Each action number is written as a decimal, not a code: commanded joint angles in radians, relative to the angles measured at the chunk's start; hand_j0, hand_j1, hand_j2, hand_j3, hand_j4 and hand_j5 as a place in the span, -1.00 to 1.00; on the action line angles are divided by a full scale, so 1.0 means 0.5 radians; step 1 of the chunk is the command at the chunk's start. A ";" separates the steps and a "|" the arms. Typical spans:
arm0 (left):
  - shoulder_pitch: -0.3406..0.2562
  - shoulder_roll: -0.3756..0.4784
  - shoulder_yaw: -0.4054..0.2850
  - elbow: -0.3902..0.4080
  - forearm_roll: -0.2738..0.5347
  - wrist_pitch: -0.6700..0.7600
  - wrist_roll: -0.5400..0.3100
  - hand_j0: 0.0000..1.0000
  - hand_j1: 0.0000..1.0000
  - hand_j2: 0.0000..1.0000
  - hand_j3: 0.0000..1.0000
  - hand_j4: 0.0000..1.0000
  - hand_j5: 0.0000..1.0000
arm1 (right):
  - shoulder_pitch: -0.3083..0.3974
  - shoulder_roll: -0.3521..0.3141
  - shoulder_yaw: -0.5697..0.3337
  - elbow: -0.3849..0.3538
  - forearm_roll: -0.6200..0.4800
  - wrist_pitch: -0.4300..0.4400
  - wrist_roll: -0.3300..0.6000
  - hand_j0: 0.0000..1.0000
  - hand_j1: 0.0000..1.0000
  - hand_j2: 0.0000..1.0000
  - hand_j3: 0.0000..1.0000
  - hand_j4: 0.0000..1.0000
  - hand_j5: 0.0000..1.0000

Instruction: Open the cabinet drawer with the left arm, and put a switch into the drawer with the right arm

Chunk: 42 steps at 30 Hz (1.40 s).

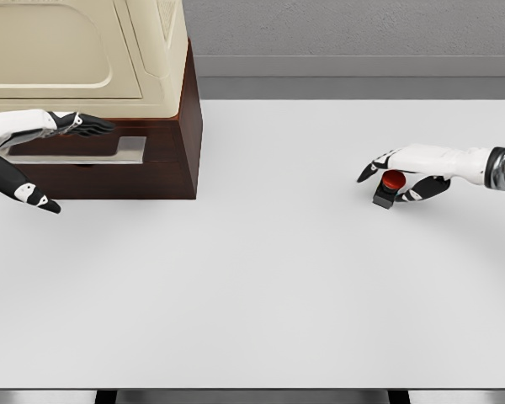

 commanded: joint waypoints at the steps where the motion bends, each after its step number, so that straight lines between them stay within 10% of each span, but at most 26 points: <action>1: 0.000 0.009 0.006 0.000 0.011 0.042 0.005 1.00 1.00 1.00 1.00 1.00 1.00 | 0.000 -0.003 -0.003 0.007 -0.013 0.005 -0.001 0.46 0.46 0.46 0.46 0.46 0.46; 42: 0.178 -0.010 0.125 0.058 0.042 0.162 -0.001 1.00 1.00 1.00 1.00 1.00 1.00 | -0.089 0.031 -0.003 -0.042 -0.022 0.005 -0.001 0.01 0.01 0.01 0.01 0.01 0.01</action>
